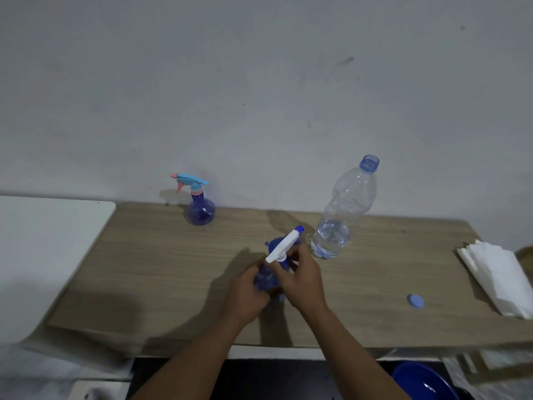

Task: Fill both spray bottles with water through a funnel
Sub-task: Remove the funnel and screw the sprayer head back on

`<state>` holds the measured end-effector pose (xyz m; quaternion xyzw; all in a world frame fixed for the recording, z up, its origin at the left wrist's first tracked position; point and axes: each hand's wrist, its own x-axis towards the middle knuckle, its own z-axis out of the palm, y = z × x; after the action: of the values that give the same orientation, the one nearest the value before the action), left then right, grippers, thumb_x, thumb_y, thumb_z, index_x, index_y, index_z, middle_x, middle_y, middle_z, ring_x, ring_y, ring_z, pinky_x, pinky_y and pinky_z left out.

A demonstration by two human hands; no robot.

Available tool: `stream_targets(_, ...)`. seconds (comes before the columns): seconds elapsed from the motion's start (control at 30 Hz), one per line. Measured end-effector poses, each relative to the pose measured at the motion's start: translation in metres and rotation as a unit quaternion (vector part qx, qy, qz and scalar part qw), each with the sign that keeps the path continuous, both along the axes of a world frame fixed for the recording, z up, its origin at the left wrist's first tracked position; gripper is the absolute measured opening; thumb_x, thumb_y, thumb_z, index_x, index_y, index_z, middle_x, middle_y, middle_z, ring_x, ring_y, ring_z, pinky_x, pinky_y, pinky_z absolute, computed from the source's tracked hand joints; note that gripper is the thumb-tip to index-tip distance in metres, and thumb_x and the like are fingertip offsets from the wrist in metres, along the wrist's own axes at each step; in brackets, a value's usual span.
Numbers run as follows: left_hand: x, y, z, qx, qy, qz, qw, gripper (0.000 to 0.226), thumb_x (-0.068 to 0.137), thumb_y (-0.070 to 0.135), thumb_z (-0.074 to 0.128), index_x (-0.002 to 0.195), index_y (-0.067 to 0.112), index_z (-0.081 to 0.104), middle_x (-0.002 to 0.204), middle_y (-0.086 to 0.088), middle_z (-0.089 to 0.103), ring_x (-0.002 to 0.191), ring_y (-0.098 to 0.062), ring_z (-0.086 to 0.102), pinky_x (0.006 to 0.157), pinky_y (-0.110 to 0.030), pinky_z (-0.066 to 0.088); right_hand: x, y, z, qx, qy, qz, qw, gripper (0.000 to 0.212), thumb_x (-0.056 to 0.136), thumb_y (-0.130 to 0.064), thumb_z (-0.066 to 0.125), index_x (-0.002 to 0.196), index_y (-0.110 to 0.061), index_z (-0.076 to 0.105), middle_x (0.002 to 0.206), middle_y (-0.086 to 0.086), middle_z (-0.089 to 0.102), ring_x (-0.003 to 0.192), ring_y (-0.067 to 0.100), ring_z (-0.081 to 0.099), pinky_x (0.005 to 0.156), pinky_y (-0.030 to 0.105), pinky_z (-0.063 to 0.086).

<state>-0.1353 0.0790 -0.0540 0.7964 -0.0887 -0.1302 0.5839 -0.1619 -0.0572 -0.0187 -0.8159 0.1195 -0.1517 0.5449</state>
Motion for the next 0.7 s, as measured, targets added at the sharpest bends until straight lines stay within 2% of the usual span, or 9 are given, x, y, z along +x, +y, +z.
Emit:
stream_targets(0.07, -0.0020, -0.0008, -0.0005, -0.004, 0.001, 0.001, 1.000, 0.055, 0.064, 0.030, 0.081, 0.117, 0.031, 0.065, 0.105, 0.010, 0.075, 0.096, -0.003, 0.071, 0.087, -0.029, 0.058, -0.0022, -0.0003, -0.0016, 0.018, -0.009, 0.001, 1.000, 0.029, 0.082, -0.020, 0.082, 0.094, -0.032, 0.058, 0.094, -0.009, 0.069, 0.092, 0.007, 0.067, 0.084, 0.031, 0.057)
stream_targets(0.13, -0.0015, -0.0006, -0.0015, -0.010, 0.003, -0.001, 1.000, 0.054, 0.071, 0.017, 0.086, 0.118, 0.033, 0.064, 0.107, 0.011, 0.074, 0.098, -0.002, 0.070, 0.086, -0.023, 0.057, -0.0050, -0.0001, -0.0020, 0.004, -0.027, 0.022, 0.999, 0.030, 0.087, -0.015, 0.077, 0.103, -0.035, 0.061, 0.101, -0.017, 0.069, 0.098, 0.007, 0.067, 0.086, 0.027, 0.056)
stream_targets(0.23, -0.0006, -0.0009, -0.0039, -0.008, -0.003, 0.002, 1.000, 0.053, 0.073, 0.012, 0.084, 0.120, 0.029, 0.065, 0.106, 0.010, 0.075, 0.099, -0.004, 0.070, 0.086, -0.023, 0.057, -0.0036, 0.0023, -0.0022, -0.007, -0.019, 0.016, 1.000, 0.020, 0.089, -0.017, 0.075, 0.101, -0.027, 0.062, 0.095, -0.020, 0.069, 0.093, 0.003, 0.067, 0.078, 0.021, 0.055)
stream_targets(0.3, -0.0013, -0.0014, -0.0060, -0.005, 0.001, 0.008, 1.000, 0.048, 0.074, 0.012, 0.082, 0.114, 0.030, 0.066, 0.103, 0.009, 0.075, 0.096, -0.005, 0.070, 0.086, -0.029, 0.058, -0.0016, 0.0058, -0.0010, 0.012, -0.007, -0.007, 1.000, 0.026, 0.085, -0.022, 0.080, 0.095, -0.023, 0.056, 0.090, -0.020, 0.069, 0.090, -0.004, 0.066, 0.072, 0.013, 0.051)
stream_targets(0.4, -0.0010, -0.0011, -0.0089, -0.008, 0.011, 0.011, 1.000, 0.049, 0.072, 0.011, 0.084, 0.113, 0.030, 0.066, 0.102, 0.009, 0.075, 0.094, -0.005, 0.071, 0.085, -0.031, 0.059, -0.0016, 0.0066, -0.0015, 0.016, -0.008, -0.008, 1.000, 0.032, 0.082, -0.024, 0.082, 0.094, -0.025, 0.053, 0.089, -0.017, 0.066, 0.087, 0.001, 0.066, 0.072, 0.016, 0.052)
stream_targets(0.53, -0.0010, -0.0017, -0.0056, -0.022, 0.003, 0.005, 1.000, 0.058, 0.072, 0.009, 0.087, 0.115, 0.039, 0.062, 0.106, 0.012, 0.074, 0.098, -0.001, 0.070, 0.080, -0.018, 0.057, -0.0048, 0.0036, -0.0045, -0.015, -0.035, 0.039, 0.999, 0.025, 0.090, -0.015, 0.072, 0.110, -0.026, 0.062, 0.109, -0.017, 0.069, 0.100, 0.009, 0.067, 0.085, 0.027, 0.055)
stream_targets(0.6, -0.0008, -0.0024, -0.0063, -0.014, -0.004, 0.009, 1.000, 0.057, 0.072, 0.006, 0.085, 0.110, 0.042, 0.061, 0.104, 0.012, 0.074, 0.098, -0.003, 0.070, 0.081, -0.019, 0.057, -0.0050, 0.0047, -0.0019, 0.009, -0.021, 0.022, 0.999, 0.029, 0.087, -0.016, 0.076, 0.108, -0.027, 0.060, 0.107, -0.026, 0.067, 0.100, 0.002, 0.066, 0.083, 0.018, 0.053)
stream_targets(0.7, -0.0013, -0.0017, -0.0093, -0.003, -0.001, 0.008, 1.000, 0.055, 0.073, 0.007, 0.085, 0.117, 0.030, 0.064, 0.105, 0.009, 0.073, 0.098, -0.006, 0.070, 0.076, -0.014, 0.054, -0.0049, 0.0049, -0.0027, 0.022, -0.022, 0.014, 0.999, 0.032, 0.084, -0.021, 0.080, 0.108, -0.026, 0.060, 0.102, -0.022, 0.068, 0.099, 0.002, 0.066, 0.081, 0.014, 0.052)
